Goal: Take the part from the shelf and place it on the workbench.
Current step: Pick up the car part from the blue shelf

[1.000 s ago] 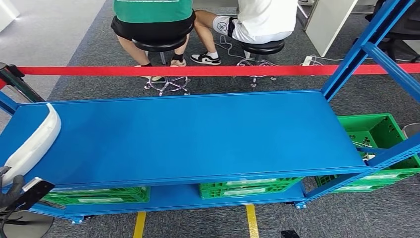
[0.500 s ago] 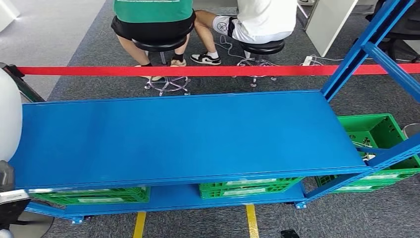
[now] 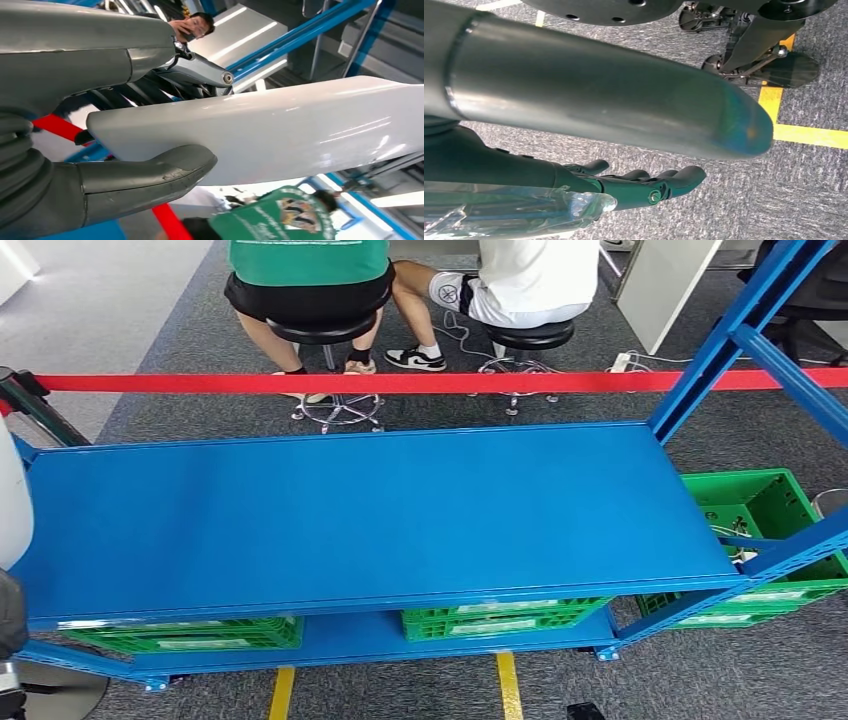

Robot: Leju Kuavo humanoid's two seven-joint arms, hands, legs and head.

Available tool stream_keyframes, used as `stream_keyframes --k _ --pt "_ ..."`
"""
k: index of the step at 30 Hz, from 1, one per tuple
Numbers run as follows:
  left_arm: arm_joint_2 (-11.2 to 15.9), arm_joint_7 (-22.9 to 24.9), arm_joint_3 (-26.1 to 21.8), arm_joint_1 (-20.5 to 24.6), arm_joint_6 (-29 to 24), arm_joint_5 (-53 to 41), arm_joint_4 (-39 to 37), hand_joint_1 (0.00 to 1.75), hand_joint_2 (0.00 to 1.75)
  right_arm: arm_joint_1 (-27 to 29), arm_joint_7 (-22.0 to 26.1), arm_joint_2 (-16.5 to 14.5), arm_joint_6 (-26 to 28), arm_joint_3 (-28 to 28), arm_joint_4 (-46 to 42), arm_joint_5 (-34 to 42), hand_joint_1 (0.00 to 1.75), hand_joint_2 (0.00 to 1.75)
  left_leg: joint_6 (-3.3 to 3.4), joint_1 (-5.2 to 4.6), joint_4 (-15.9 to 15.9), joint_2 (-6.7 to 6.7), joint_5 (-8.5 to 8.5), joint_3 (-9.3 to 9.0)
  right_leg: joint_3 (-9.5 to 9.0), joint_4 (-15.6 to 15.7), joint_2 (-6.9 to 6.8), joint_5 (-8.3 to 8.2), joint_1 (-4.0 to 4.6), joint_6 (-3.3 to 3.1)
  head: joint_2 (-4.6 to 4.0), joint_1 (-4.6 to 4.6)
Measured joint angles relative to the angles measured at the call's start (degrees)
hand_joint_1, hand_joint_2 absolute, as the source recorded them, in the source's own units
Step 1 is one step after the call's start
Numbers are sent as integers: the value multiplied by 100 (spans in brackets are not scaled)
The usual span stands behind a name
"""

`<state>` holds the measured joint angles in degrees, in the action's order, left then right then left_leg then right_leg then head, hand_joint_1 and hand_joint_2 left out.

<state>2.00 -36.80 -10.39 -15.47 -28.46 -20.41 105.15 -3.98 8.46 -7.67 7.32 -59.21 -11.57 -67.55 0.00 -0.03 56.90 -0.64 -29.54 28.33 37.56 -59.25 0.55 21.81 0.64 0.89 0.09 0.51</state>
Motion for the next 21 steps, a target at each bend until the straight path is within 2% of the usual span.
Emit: stream_keyframes --k 6,12,21 --pt "-78 -301 203 -48 147 226 206 175 175 -19 118 0 -4 0 -2 -1 0 0 0 0 0 0 0 0 0 0 0 0 0 0 0 0" --pt "-86 -318 559 -111 -146 243 382 175 175 -62 263 0 1 1 -2 -12 0 0 1 -1 0 0 -1 0 0 0 -1 0 -1 0 0 0" --pt "-86 -318 713 -138 -170 245 449 175 175 -75 272 0 2 2 -2 -17 0 0 0 0 0 0 0 0 0 0 -1 0 -1 0 0 -1"
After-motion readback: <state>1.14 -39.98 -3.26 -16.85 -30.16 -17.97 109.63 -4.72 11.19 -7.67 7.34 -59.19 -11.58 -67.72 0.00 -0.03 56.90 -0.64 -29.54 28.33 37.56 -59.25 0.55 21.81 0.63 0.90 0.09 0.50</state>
